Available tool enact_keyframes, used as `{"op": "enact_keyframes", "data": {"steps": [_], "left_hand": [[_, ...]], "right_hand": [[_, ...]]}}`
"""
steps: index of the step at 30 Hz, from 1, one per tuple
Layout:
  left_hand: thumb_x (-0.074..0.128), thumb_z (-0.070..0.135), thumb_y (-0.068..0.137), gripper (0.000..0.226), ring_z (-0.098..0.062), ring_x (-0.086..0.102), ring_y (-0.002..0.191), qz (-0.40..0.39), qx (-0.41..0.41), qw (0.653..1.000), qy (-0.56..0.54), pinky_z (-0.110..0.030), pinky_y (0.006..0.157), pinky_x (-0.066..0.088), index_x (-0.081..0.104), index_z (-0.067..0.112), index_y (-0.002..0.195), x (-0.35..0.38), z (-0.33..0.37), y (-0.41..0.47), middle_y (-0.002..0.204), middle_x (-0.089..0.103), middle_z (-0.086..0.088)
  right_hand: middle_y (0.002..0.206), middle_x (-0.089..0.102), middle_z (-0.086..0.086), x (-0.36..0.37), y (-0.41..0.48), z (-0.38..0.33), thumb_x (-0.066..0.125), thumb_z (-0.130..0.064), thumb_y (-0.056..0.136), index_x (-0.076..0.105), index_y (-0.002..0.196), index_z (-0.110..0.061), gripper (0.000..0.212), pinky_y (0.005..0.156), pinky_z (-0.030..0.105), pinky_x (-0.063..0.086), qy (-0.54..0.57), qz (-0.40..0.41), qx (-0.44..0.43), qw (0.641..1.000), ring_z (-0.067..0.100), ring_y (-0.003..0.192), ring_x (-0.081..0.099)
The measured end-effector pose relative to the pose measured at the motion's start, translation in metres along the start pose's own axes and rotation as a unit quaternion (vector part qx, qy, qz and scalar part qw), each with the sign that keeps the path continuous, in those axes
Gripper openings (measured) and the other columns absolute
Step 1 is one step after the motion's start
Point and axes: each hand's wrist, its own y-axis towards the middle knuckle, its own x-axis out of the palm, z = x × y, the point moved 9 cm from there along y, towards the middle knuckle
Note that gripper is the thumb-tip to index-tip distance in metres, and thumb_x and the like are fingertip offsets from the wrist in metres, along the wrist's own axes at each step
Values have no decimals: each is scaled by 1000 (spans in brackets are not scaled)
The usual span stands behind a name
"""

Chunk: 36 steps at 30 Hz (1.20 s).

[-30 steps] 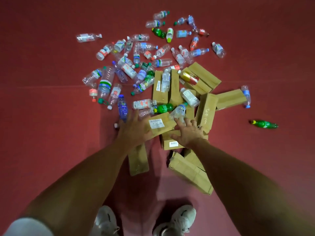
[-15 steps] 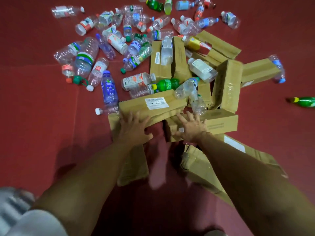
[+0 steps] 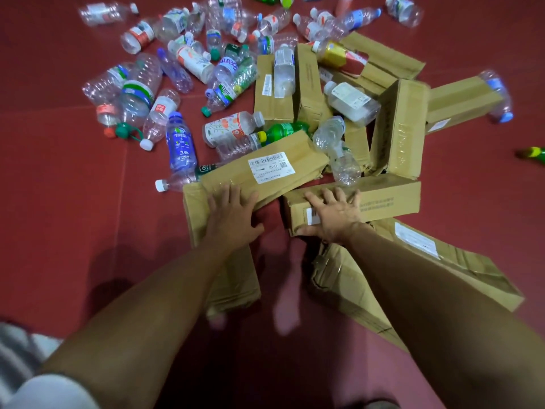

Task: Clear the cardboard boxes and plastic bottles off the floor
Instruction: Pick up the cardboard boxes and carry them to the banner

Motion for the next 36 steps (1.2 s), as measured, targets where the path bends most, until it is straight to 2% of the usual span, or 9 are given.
{"op": "enact_keyframes", "data": {"steps": [2, 6, 10, 15, 19, 24, 27, 30, 36], "left_hand": [[60, 55, 86, 71, -39, -12, 151, 3, 4, 1000, -16, -61, 117, 0, 33, 37, 149, 5, -2, -5, 164, -2, -18], [63, 55, 84, 60, -41, -14, 150, 36, 28, 999, -21, -65, 116, -9, 48, 39, 140, -1, -2, -7, 165, -2, -17], [53, 62, 90, 66, -36, -16, 151, -20, 19, 1000, 0, -67, 113, -15, 28, 48, 150, 6, -11, -5, 166, -9, -12], [47, 69, 91, 75, -34, -16, 152, -70, 16, 997, -1, -70, 114, -8, 9, 52, 153, 22, -21, -4, 166, -14, -9], [43, 71, 92, 77, -30, -17, 152, -72, -2, 997, -20, -69, 114, -5, 1, 51, 154, 23, -23, -6, 167, -14, -4], [43, 63, 96, 72, -34, -7, 151, -45, 13, 999, 12, -71, 114, 4, 3, 49, 155, 13, -19, -5, 165, -5, -9], [43, 61, 98, 74, -39, -9, 150, -28, 22, 998, 49, -70, 115, 1, -2, 48, 155, 10, -18, -1, 163, -6, -15], [36, 55, 103, 68, -41, -10, 151, -37, 16, 998, 49, -67, 117, 4, -9, 49, 154, 11, -25, 0, 164, -12, -15], [19, 49, 108, 55, -41, 4, 151, -41, 19, 999, 11, -58, 120, 11, -12, 49, 153, -3, -35, 1, 167, 2, -13]], "right_hand": [[165, 13, 10, 1, 1, -1, 47, -86, 77, 0, 159, -38, 106, 113, 70, 0, -2, 4, -3, 1000, 35, 151, 7], [165, 10, 12, 3, 1, 1, 59, -81, 74, -11, 158, -36, 118, 114, 69, 3, -36, 4, -16, 999, 37, 151, 8], [162, 18, 14, 3, 2, 3, 54, -78, 81, -10, 158, -34, 109, 114, 69, 10, -59, 24, -30, 997, 36, 148, 18], [155, 33, 9, -1, 5, 7, 45, -78, 85, 6, 158, -38, 92, 111, 61, 22, -77, 25, -39, 996, 32, 141, 30], [154, 38, 4, -4, 6, 12, 41, -81, 83, 12, 156, -42, 88, 112, 56, 21, -85, 21, -42, 995, 28, 141, 32], [166, 18, 2, 0, 12, 14, 50, -75, 85, 13, 157, -44, 86, 118, 56, 11, -23, -23, -43, 999, 31, 153, 12], [162, 32, 1, -3, 15, 12, 53, -70, 87, 23, 155, -44, 79, 118, 45, 22, -14, -35, -57, 998, 28, 148, 29], [150, 50, -2, -10, 14, 11, 53, -70, 87, 29, 153, -46, 75, 102, 32, 42, -33, -19, -66, 997, 23, 134, 48], [145, 55, 0, -24, 6, 6, 47, -70, 90, 26, 154, -44, 73, 93, 29, 41, -45, -3, -56, 997, 24, 130, 51]]}}
